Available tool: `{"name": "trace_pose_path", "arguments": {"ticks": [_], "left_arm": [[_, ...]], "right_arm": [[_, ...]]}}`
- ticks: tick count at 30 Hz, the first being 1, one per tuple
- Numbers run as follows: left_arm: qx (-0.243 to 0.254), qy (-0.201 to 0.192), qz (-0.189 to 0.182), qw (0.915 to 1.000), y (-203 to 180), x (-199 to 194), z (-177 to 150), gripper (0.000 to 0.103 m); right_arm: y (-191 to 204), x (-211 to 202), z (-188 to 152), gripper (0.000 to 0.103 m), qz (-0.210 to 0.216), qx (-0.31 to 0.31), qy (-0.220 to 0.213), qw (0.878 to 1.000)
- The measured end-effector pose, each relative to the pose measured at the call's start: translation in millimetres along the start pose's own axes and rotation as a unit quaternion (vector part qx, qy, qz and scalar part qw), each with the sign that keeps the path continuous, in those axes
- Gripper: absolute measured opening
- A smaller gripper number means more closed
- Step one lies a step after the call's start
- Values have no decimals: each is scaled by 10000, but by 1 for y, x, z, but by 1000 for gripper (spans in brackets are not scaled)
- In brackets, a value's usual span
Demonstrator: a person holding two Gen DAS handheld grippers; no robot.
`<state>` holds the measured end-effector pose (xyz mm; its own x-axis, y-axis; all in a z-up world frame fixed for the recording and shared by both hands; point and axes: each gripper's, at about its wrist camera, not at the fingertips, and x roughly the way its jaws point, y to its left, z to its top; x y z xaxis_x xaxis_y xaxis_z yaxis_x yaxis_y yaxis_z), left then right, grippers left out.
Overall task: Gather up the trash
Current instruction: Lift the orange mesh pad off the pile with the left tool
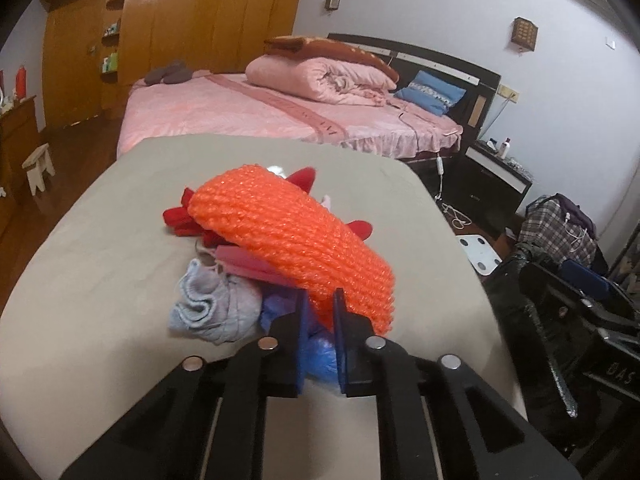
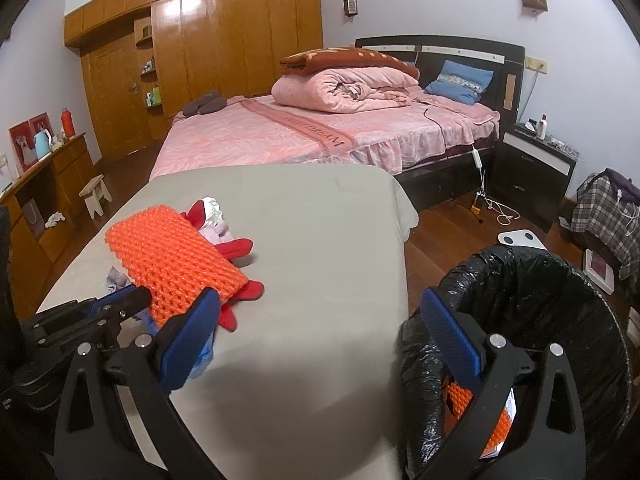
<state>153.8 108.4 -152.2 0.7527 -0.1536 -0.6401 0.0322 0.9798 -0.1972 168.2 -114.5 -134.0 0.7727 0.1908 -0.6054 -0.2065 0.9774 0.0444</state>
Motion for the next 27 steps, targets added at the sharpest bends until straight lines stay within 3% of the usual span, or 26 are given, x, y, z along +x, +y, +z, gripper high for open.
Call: {"name": "trace_pose_path", "arguments": {"ticks": [3,4,10,15,18,20,25,27], "left_arm": [[1,-87,-13,10000,-1,-7,2,7],[9,-111,-22,9999,-1,-9,2,0],[17,-290,19,9996,5,-30,8,0],[-51,-47,22,10000,9,-22,3,0],[-25,31,-15,10000,5,-17,2,8],[-25,61,-65,10000,1,-13,2,20],[-38,178,-160,9997,-10,0,4,38],[-64,288,-120,9995,-12,9,3,40]], "right_arm": [[-1,-1,0,97,-2,-5,-19,10000],[-1,-2,0,97,-3,-12,-28,10000],[3,-6,4,97,24,-47,-92,9999],[9,-6,2,97,75,-100,-62,9999],[10,-6,2,97,71,-117,-54,9999],[10,-6,1,97,47,-104,-58,9999],[4,-5,1,97,-18,-41,-49,10000],[1,-4,0,97,-35,-25,-34,10000]]}}
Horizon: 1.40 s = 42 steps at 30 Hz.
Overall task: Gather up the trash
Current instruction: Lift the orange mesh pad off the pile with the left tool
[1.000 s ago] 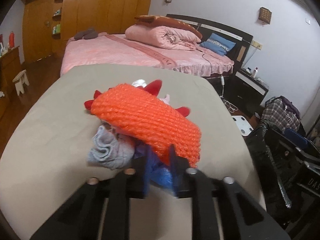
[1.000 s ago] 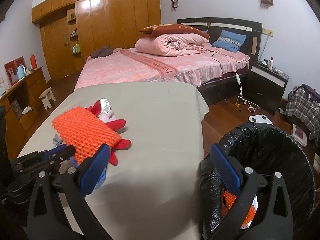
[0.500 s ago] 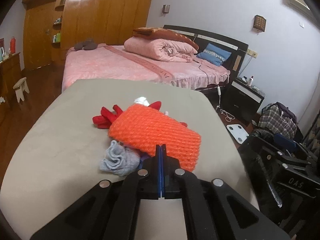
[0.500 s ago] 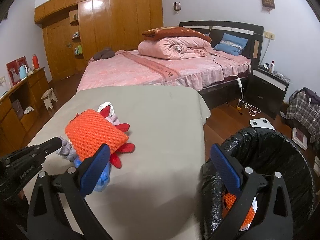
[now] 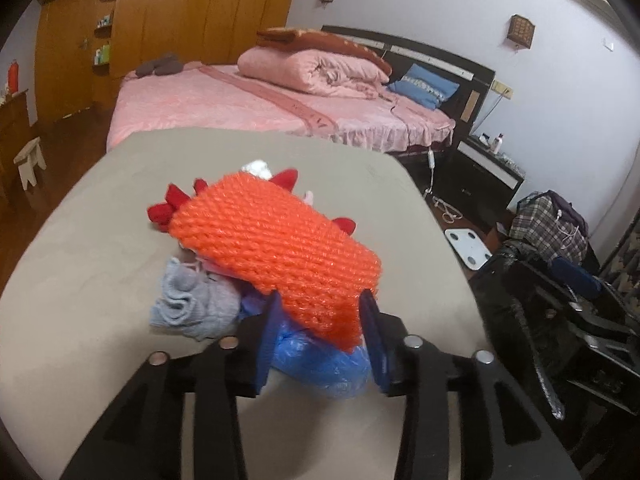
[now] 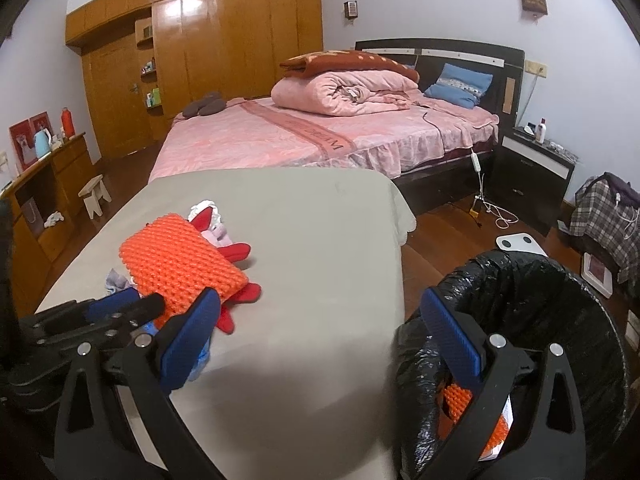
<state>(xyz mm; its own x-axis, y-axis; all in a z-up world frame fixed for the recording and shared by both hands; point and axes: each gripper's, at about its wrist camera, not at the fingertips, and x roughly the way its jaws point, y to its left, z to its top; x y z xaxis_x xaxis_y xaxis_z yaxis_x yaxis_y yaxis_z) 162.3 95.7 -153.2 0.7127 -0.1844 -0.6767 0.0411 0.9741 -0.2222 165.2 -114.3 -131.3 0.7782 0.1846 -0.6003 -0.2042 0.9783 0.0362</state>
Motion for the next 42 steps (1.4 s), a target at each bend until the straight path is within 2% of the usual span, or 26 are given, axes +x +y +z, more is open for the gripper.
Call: {"name": "trace_pose_path", "arguments": {"ticks": [4,6,8,11,16,20,24,31,38,42], "left_arm": [[-159,202,-31,9997,2,17,-2,39],[-143,136,-39,9998,1,19,-2,30],[-145,67,-46,9999,0,17,-2,16],[-122,-98,-51,9999,-2,9,0,13],[-113,-405,-119,9990,0,-14,10,12],[46,-650,29,9979,4,-38,13,12],[76,-841,397,9956,21,-59,11,12],[29,-933,1007,9905,63,-72,7,12],[-103,-988,1398,9852,100,-78,3,12],[-108,-934,1526,9838,114,-76,0,12]], "right_arm": [[-3,1,-1,97,-25,7,12,10000],[-4,1,-1,97,-37,19,23,10000],[-7,3,1,97,-48,31,26,10000],[-7,3,1,97,-59,51,28,10000],[-7,2,3,97,-45,19,4,10000],[-3,-1,7,97,-10,-19,-73,10000],[6,0,11,97,78,-52,-118,9999],[35,12,16,97,358,-98,-147,9992],[73,36,20,97,758,-202,-7,9969],[97,50,18,92,908,-425,70,9949]]}}
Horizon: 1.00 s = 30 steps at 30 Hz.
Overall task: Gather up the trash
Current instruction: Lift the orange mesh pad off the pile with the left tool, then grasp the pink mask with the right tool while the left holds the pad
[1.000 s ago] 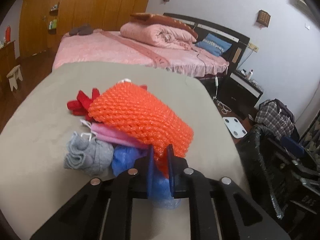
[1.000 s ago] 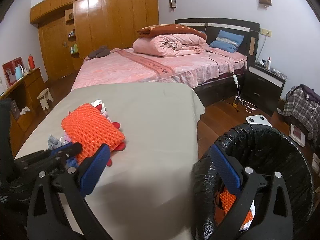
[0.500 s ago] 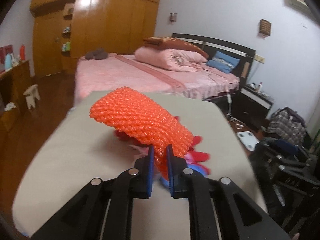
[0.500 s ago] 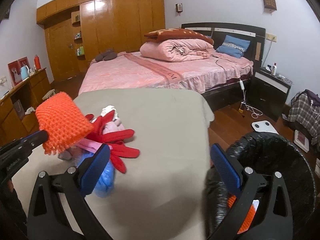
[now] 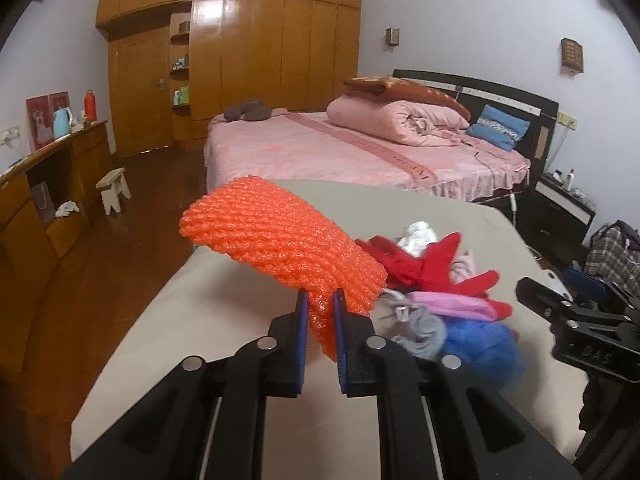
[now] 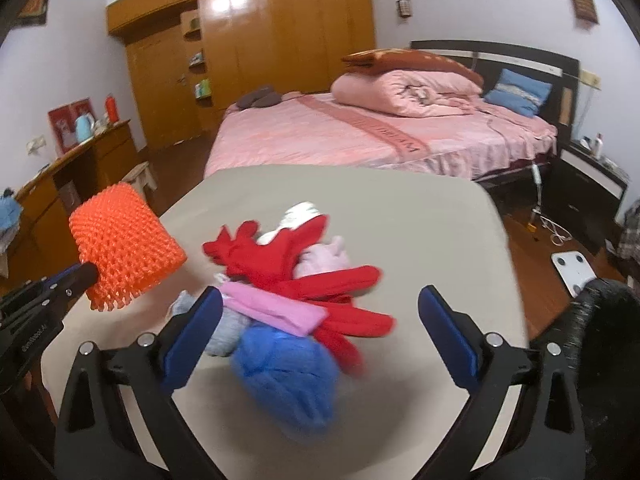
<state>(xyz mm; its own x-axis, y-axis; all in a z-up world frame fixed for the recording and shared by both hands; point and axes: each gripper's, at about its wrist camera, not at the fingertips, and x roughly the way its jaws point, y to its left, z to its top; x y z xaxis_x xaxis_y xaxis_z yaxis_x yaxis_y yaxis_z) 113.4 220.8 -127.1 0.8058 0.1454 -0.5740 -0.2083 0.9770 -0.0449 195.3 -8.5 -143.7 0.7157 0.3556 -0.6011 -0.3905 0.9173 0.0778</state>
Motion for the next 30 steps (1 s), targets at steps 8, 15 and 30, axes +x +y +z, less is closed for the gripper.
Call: {"name": "trace_pose_path", "arguments": {"ticks": [8,15,30], "left_arm": [[-57,124,13,9999,6,7,-9,12],[-82,154,-71,9998,5,11,-8,12],[143,-147,-365,9991,-29,-20,12,12]], "right_arm": [[15,41,-10,69,190,-120,544,9983],[18,49,-16,18,568,-256,857,9944],[-8,-32,14,6,760,-83,107,9970]]}}
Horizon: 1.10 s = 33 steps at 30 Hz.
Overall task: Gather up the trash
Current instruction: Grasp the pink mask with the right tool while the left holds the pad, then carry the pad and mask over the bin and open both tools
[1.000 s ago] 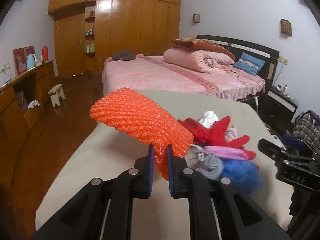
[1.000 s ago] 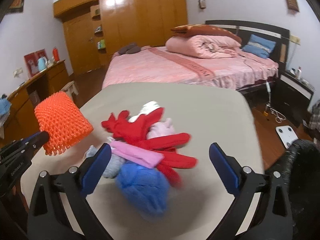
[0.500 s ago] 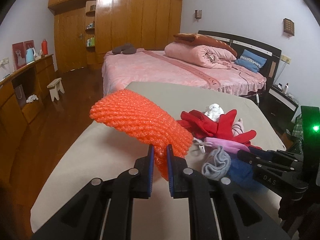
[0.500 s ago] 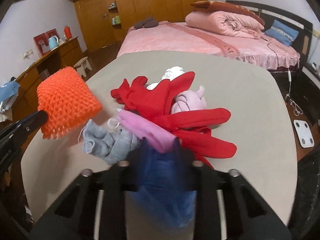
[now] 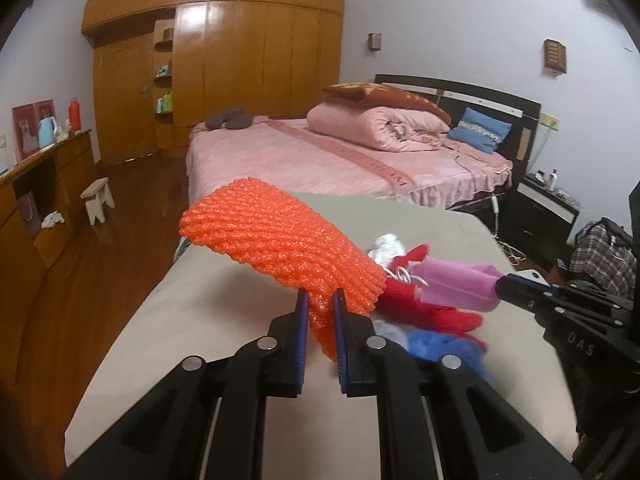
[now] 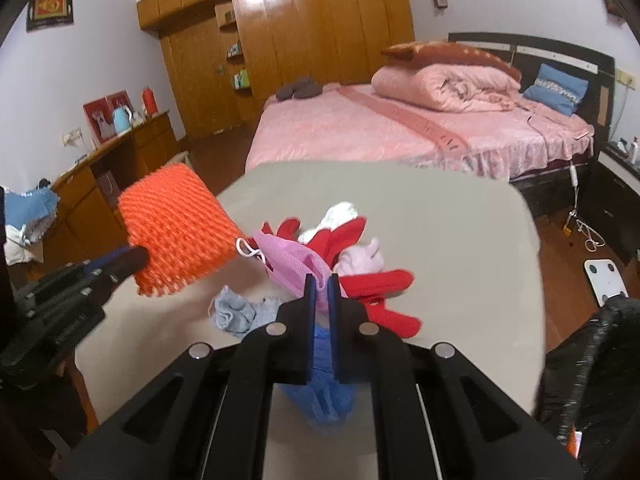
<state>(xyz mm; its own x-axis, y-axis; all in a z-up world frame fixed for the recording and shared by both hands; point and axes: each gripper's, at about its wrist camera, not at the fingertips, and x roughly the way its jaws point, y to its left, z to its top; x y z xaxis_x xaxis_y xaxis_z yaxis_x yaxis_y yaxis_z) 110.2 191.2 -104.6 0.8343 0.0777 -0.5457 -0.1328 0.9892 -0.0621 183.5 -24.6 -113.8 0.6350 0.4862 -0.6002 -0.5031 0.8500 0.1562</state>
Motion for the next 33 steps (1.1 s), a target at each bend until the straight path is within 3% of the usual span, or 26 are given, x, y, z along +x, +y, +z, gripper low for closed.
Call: {"name": "trace_pose_path", "arguments": {"ticks": [12,22,26,33], "left_arm": [[375,-217,-579,9974,-72,-18,19,12],[706,-222,-1092,9913,-139,-22,22,12],[866,-209,-1400,9861,-172,-23,23,12],[1260,-154,-2123,9689,-247,-23,17,12]], "right_arm": [[-47,-78,7,6,-469,342,-555,9968],[-127,-146,-18,6,-1440,797,-803,9831],[-154,-165,-34,6,-1765,952,-803,9764],[-194,-188,-62,6,-2221,1214,-777,9643]]}}
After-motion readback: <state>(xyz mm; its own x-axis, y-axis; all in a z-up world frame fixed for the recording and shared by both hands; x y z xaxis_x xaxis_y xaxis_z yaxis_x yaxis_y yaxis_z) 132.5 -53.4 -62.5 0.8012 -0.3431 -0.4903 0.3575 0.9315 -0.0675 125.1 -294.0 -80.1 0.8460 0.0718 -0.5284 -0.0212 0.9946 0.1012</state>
